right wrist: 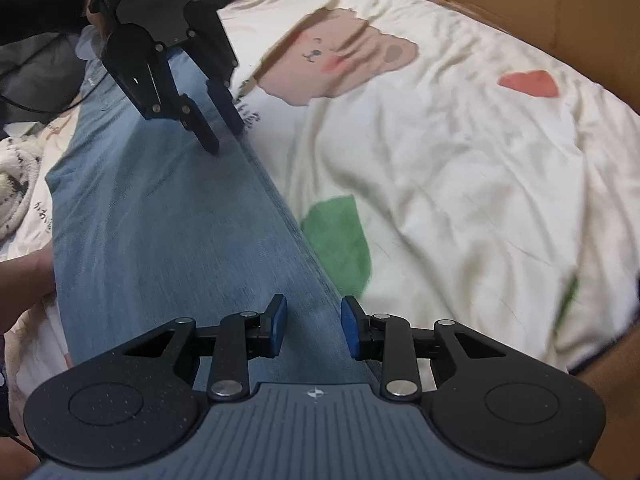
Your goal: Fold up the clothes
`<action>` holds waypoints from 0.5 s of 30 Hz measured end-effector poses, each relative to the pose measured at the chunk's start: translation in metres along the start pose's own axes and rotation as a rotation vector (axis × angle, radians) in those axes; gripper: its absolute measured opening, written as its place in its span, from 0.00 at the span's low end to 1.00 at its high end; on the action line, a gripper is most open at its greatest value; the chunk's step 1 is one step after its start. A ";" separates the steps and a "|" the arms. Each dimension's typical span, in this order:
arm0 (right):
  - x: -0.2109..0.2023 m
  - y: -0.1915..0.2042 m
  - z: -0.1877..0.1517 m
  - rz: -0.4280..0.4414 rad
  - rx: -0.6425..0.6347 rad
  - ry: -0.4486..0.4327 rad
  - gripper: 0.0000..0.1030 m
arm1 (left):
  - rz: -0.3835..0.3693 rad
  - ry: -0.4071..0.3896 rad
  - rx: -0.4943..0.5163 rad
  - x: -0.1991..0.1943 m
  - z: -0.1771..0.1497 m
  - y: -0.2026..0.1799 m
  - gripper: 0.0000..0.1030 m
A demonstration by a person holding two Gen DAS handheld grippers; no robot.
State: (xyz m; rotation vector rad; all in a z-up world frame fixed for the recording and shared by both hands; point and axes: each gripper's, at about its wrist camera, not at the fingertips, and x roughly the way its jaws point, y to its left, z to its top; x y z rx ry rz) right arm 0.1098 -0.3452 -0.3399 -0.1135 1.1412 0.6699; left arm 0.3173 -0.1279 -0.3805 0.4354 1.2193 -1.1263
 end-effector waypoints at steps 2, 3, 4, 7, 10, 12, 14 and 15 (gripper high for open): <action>0.006 -0.001 0.006 0.018 -0.002 -0.008 0.31 | -0.006 0.001 0.008 0.003 0.002 -0.001 0.29; 0.009 -0.002 0.009 0.030 -0.002 -0.012 0.30 | -0.011 -0.001 0.009 0.003 0.004 -0.001 0.29; 0.012 -0.003 0.012 0.042 -0.003 -0.015 0.26 | -0.014 -0.003 0.009 0.004 0.005 -0.001 0.28; 0.018 -0.001 0.021 0.069 -0.028 -0.019 0.18 | -0.026 -0.012 0.004 0.006 0.007 -0.001 0.25; 0.022 0.004 0.027 0.067 -0.075 -0.027 0.06 | -0.028 -0.019 0.011 0.007 0.008 -0.002 0.24; 0.018 0.004 0.029 0.075 -0.084 -0.038 0.03 | -0.026 -0.019 0.014 0.008 0.009 -0.002 0.24; 0.012 0.006 0.029 0.084 -0.089 -0.051 0.02 | -0.032 -0.020 0.021 0.007 0.010 -0.002 0.25; 0.009 0.006 0.029 0.086 -0.093 -0.057 0.01 | -0.039 -0.021 0.024 0.007 0.011 -0.002 0.26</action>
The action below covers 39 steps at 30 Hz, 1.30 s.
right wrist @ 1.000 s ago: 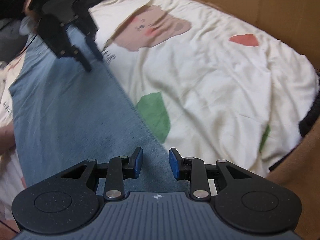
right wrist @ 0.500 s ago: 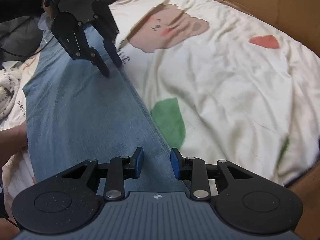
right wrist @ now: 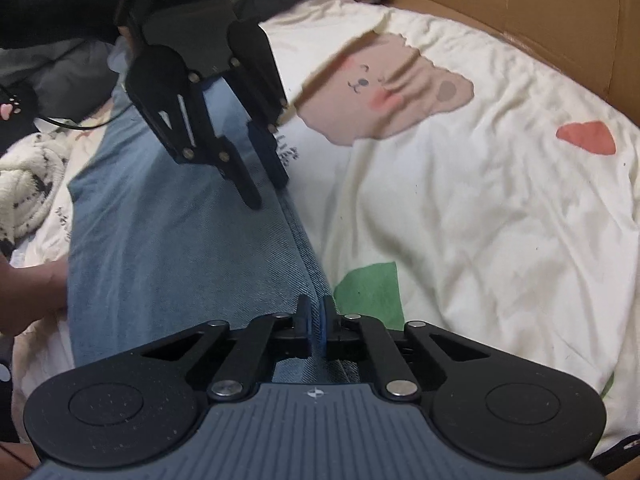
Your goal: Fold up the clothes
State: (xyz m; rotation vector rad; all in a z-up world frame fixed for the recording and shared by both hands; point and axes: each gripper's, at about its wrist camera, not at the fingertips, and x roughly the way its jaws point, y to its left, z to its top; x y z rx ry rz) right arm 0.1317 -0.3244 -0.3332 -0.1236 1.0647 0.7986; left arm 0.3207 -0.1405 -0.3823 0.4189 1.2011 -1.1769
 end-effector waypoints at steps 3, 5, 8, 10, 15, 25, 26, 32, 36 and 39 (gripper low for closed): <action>-0.009 0.006 0.000 0.000 -0.010 -0.016 0.01 | -0.019 -0.004 0.006 0.001 0.002 0.000 0.29; -0.013 0.010 0.000 -0.004 -0.022 -0.022 0.01 | -0.035 -0.003 0.010 0.002 0.003 0.000 0.31; -0.015 0.012 0.000 -0.007 -0.029 -0.029 0.01 | -0.057 0.009 0.015 0.003 0.004 0.000 0.30; -0.016 0.013 -0.001 -0.009 -0.031 -0.032 0.00 | -0.088 0.021 0.004 0.003 0.003 0.002 0.17; -0.011 0.012 -0.004 -0.015 -0.021 0.004 0.02 | -0.102 0.004 0.009 -0.003 -0.001 0.002 0.06; -0.002 -0.006 -0.021 -0.040 0.033 0.047 0.14 | 0.002 -0.114 0.060 -0.009 -0.012 -0.011 0.03; -0.002 -0.007 -0.021 -0.037 0.044 0.044 0.14 | 0.002 -0.116 0.052 -0.008 -0.013 -0.010 0.03; -0.001 -0.012 -0.021 -0.032 0.086 0.033 0.14 | -0.020 -0.151 -0.004 -0.021 -0.015 -0.003 0.03; 0.004 -0.010 -0.018 -0.017 0.070 0.033 0.15 | -0.018 -0.157 0.008 -0.029 -0.017 -0.009 0.03; 0.004 -0.008 -0.016 -0.006 0.052 0.036 0.15 | -0.016 -0.156 0.018 -0.031 -0.017 -0.013 0.03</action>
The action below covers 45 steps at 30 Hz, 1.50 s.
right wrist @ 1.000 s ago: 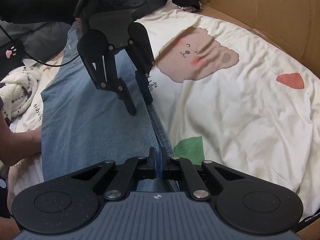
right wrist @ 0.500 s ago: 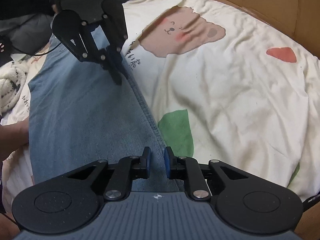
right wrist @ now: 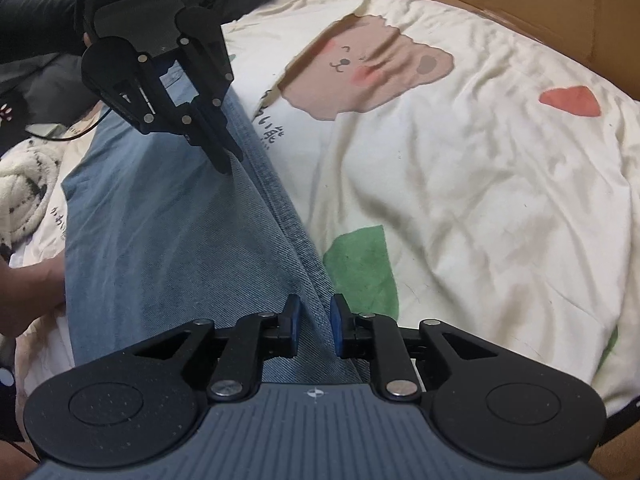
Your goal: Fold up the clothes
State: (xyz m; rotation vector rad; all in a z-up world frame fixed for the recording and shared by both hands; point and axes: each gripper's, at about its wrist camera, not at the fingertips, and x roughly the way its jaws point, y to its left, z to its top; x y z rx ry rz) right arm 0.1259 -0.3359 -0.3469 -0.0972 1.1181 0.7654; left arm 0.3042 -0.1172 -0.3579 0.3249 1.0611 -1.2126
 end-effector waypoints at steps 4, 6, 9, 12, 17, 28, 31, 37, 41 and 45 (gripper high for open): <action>0.001 -0.004 0.002 0.019 0.016 0.013 0.22 | -0.005 0.008 0.033 0.000 0.001 -0.007 0.03; 0.004 -0.005 0.004 0.030 0.010 0.025 0.34 | -0.005 0.011 0.040 0.002 0.002 -0.007 0.03; 0.006 -0.003 0.005 0.048 -0.016 0.041 0.35 | -0.003 0.008 0.032 0.002 0.002 -0.005 0.03; 0.003 0.000 0.004 0.060 -0.031 0.045 0.18 | -0.001 0.014 0.020 0.003 0.002 -0.004 0.03; -0.005 0.001 -0.003 0.044 -0.005 0.039 0.06 | 0.013 0.072 0.009 0.012 -0.002 -0.003 0.11; -0.007 0.011 -0.021 -0.098 0.186 -0.061 0.04 | 0.077 0.049 -0.071 0.015 -0.021 0.010 0.05; -0.006 0.014 -0.021 -0.125 0.194 -0.069 0.03 | 0.088 0.041 -0.086 0.013 -0.020 0.009 0.04; -0.007 0.013 -0.018 -0.136 0.209 -0.071 0.02 | 0.095 0.014 -0.131 0.006 -0.013 0.012 0.03; -0.005 0.010 -0.017 -0.139 0.217 -0.076 0.02 | 0.099 0.010 -0.147 0.008 -0.014 0.015 0.03; 0.000 0.005 -0.018 -0.140 0.222 -0.072 0.02 | 0.104 0.031 -0.144 0.015 -0.013 0.019 0.03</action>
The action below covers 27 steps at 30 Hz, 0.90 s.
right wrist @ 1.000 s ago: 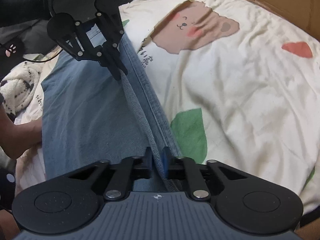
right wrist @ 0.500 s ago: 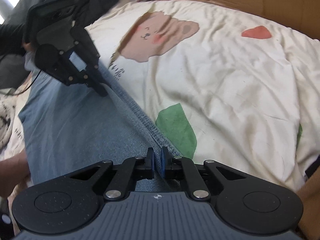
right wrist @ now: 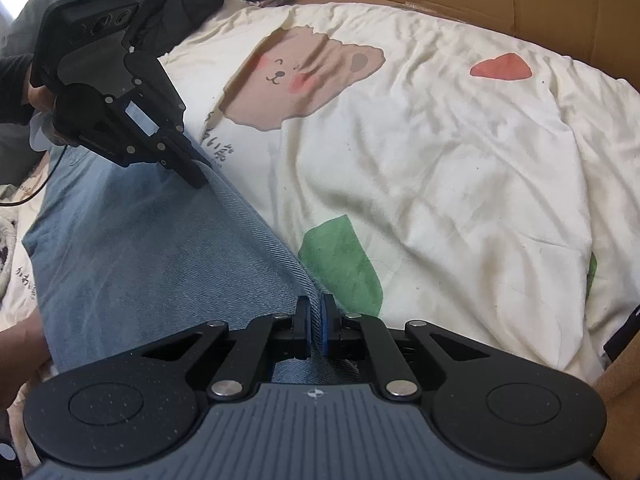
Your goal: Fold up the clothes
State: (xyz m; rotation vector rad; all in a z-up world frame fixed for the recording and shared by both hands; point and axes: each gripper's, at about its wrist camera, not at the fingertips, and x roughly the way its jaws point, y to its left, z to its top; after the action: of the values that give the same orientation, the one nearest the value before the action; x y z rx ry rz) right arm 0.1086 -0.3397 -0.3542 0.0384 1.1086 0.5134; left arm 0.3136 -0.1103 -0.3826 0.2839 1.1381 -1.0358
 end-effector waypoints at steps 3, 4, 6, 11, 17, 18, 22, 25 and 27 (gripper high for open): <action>-0.001 -0.008 -0.002 0.019 0.046 -0.007 0.05 | -0.012 0.018 -0.009 0.007 0.000 0.005 0.04; -0.005 -0.010 -0.003 0.020 0.065 -0.012 0.07 | -0.016 0.018 -0.012 0.007 0.000 0.006 0.04; -0.017 -0.013 -0.006 -0.022 0.057 -0.025 0.15 | -0.022 0.012 -0.022 0.006 -0.002 0.007 0.04; -0.045 -0.026 -0.021 -0.131 0.044 0.005 0.16 | -0.021 0.000 -0.037 0.006 -0.005 0.008 0.04; -0.064 -0.028 -0.039 -0.212 0.065 0.035 0.18 | -0.024 -0.002 -0.021 0.003 -0.005 0.008 0.04; -0.064 -0.027 -0.042 -0.222 0.055 0.047 0.27 | -0.024 -0.003 -0.027 0.002 -0.005 0.009 0.04; -0.060 -0.021 -0.049 -0.279 -0.037 0.086 0.35 | -0.014 -0.003 -0.022 0.003 -0.006 0.007 0.04; -0.056 -0.024 -0.047 -0.266 -0.047 0.089 0.35 | -0.010 -0.003 -0.020 0.003 -0.005 0.006 0.04; -0.049 -0.023 -0.047 -0.280 -0.075 0.102 0.34 | -0.008 -0.002 -0.022 0.003 -0.005 0.005 0.04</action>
State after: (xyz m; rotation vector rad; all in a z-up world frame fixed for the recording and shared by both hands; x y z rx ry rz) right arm 0.0598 -0.3907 -0.3407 -0.2082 1.1713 0.3077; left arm 0.3150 -0.1060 -0.3893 0.2607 1.1488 -1.0292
